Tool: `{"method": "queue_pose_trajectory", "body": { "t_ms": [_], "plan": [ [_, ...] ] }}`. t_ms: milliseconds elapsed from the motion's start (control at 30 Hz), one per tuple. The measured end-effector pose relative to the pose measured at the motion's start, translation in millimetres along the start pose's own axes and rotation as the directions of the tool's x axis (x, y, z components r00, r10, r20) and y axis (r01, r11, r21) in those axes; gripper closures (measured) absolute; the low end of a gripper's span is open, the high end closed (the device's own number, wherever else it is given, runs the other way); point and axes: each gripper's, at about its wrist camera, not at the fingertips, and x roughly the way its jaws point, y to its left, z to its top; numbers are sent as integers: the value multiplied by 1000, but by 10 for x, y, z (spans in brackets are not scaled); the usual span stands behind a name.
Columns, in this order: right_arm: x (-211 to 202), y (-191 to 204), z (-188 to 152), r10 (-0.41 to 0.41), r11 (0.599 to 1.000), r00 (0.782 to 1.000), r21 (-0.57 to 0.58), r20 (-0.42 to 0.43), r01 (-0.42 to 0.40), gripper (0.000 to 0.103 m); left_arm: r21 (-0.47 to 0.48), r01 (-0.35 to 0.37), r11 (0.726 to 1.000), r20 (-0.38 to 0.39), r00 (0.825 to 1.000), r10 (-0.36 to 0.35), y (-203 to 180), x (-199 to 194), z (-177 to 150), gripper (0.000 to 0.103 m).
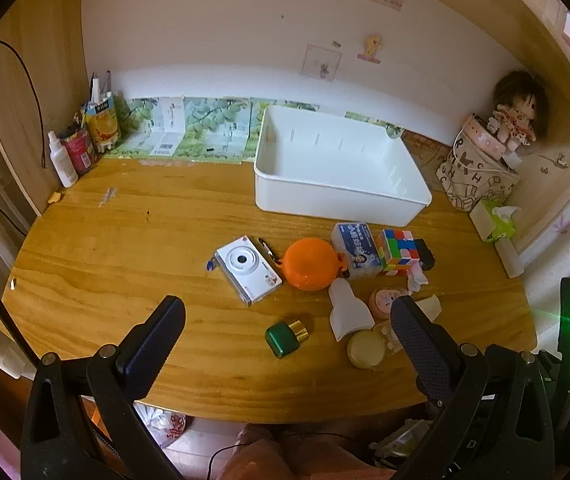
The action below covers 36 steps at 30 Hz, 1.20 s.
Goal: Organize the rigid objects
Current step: 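Move both grippers toward the items on the desk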
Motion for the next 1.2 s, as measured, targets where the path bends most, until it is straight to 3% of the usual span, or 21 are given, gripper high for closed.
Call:
{"method": "queue_pose_trajectory", "body": {
  "t_ms": [300,600,767,1033,1200],
  "plan": [
    [201,-176,52,69,992,996,110,-52,-63,0,-55,-28,998,-105,994,22,59,323,-2,1],
    [527,-436,100,181,942,974,307,-134,-133,0,4,-68,998,-214,975,67,36,700,-23,1],
    [689,-580,152,237,899,959,410,-154,-157,0,69,-95,993,-249,962,110,-8,873,-39,1],
    [923,-750,191,267,835,945,535,-191,-128,0,157,-87,984,-281,951,129,-65,1104,-36,1],
    [1062,-871,206,320,750,926,650,-200,-119,4,222,-53,974,-294,948,119,-101,1242,-74,1]
  ]
}}
